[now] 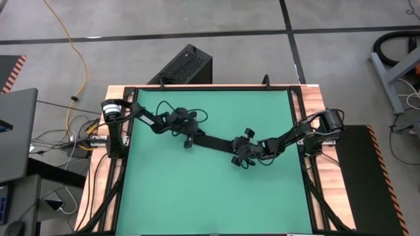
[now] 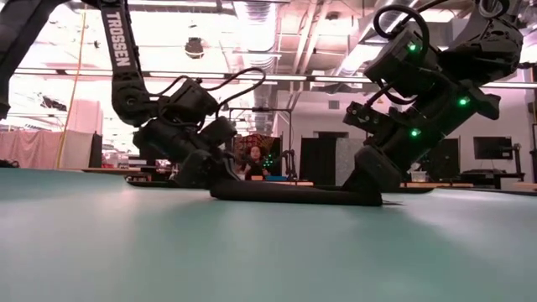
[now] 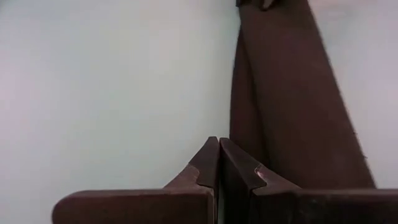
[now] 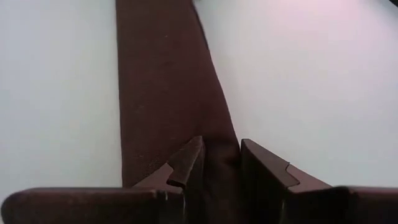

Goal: Roll towel
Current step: Roll the black towel

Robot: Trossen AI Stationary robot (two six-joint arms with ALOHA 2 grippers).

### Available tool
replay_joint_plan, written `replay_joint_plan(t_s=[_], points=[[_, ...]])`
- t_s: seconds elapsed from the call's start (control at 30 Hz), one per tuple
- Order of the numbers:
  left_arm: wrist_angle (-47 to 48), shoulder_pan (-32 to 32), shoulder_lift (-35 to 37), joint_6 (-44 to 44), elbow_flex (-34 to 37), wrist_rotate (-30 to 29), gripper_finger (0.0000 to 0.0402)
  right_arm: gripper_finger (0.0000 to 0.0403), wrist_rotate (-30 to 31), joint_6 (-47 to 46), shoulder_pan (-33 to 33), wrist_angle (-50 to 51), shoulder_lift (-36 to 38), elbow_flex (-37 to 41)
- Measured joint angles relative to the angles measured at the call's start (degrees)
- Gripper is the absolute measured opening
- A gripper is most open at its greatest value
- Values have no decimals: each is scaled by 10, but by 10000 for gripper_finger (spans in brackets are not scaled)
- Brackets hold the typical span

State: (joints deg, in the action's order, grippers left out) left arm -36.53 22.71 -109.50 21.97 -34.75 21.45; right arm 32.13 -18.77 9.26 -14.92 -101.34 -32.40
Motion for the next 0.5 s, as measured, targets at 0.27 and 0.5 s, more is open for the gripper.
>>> replay_joint_plan(t_s=[0.27, 0.5], points=[[-36, -46, 2, -90, 49, 15, 0, 132, 2, -35, 0, 1, 0, 0], [-102, -87, 0, -169, 90, 23, 0, 132, -9, -33, 0, 1, 0, 0]])
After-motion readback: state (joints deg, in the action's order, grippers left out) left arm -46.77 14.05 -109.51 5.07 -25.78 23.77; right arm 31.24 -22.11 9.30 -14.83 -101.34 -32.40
